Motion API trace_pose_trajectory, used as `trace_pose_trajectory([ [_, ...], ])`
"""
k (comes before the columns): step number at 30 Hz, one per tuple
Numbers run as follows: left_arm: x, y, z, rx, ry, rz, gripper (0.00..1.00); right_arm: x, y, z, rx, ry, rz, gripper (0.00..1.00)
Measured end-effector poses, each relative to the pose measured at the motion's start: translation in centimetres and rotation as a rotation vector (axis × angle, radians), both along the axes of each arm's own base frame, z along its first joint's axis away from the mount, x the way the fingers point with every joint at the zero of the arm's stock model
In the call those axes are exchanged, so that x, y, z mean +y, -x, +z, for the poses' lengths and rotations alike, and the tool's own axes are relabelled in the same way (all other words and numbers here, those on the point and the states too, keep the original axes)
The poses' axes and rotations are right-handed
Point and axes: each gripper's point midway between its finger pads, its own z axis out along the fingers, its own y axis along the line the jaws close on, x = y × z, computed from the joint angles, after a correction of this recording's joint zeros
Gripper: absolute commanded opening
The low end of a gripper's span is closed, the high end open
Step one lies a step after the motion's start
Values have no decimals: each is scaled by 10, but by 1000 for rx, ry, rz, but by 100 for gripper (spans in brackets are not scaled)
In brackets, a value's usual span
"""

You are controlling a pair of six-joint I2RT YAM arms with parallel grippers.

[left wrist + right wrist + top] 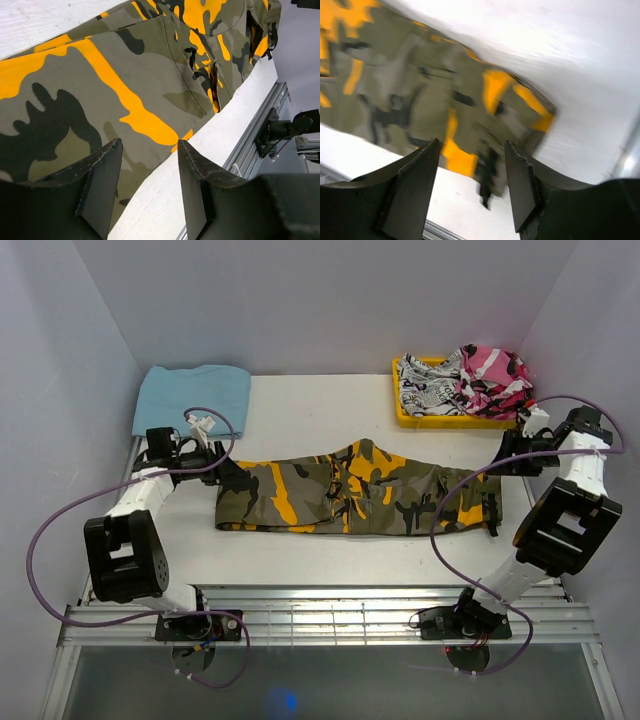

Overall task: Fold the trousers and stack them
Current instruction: Fold the trousers

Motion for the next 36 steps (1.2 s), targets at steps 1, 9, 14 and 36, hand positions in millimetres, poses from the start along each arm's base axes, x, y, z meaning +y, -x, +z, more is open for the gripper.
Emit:
trace_pose_trajectory([
  [1, -6, 0, -1, 5, 6, -14, 58, 11, -5, 6, -25, -37, 28, 58],
  [9, -10, -13, -53, 195, 64, 24, 57, 125, -15, -1, -29, -352, 278, 42],
  [14, -7, -11, -89, 314, 68, 65, 56, 116, -5, -70, 119, -445, 216, 41],
  [36, 106, -6, -96, 297, -54, 265, 76, 133, 0, -92, 154, -406, 246, 42],
])
